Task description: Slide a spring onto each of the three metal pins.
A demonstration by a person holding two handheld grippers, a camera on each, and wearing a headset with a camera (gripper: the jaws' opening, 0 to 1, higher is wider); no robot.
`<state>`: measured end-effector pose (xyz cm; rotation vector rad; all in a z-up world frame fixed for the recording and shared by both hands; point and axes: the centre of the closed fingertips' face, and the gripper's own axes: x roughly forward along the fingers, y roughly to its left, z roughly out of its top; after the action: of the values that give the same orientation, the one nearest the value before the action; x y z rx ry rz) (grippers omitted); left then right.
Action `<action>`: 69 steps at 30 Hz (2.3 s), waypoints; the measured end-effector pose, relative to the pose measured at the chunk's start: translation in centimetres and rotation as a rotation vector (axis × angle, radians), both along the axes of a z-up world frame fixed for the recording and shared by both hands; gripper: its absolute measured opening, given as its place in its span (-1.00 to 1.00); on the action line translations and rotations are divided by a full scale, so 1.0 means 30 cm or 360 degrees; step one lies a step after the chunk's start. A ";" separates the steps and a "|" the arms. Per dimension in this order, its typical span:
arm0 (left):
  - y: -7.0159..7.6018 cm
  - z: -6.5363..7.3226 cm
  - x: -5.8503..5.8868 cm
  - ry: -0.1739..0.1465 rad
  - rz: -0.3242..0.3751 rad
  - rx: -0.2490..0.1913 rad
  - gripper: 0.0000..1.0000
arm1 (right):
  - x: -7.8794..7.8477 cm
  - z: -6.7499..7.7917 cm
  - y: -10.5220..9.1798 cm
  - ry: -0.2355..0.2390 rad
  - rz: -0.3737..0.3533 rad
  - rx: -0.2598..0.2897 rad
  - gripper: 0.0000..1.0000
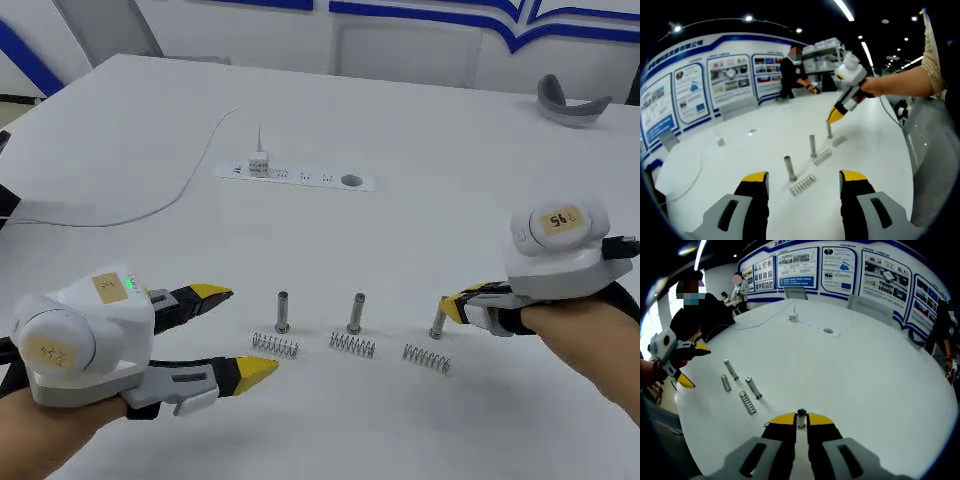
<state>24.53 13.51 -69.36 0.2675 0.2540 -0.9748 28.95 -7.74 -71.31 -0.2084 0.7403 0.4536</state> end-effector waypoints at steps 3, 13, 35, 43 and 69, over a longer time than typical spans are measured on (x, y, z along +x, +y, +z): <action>-0.002 -0.002 -0.004 0.0001 -0.0001 0.0001 0.15 | -0.004 -0.001 0.000 -0.0003 0.0008 -0.0008 -0.81; 0.001 -0.004 -0.003 0.0004 0.0009 -0.0005 0.15 | -0.013 -0.007 0.002 -0.0015 0.0027 -0.0020 -0.78; -0.013 -0.008 -0.002 0.0013 -0.0006 -0.0002 0.15 | -0.087 -0.030 0.009 0.0033 0.0252 -0.0003 -0.64; -0.014 -0.009 -0.006 0.0016 0.0002 -0.0005 0.15 | -0.135 -0.080 0.042 0.0142 0.0478 -0.0050 -0.65; -0.005 -0.021 -0.009 0.0033 0.0020 -0.0019 0.13 | -0.157 -0.184 0.058 0.0343 0.0866 -0.0316 -0.75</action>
<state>24.26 13.37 -70.00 0.2448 0.2685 -0.9665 24.24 -6.02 -76.83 -0.5604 0.9408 0.9303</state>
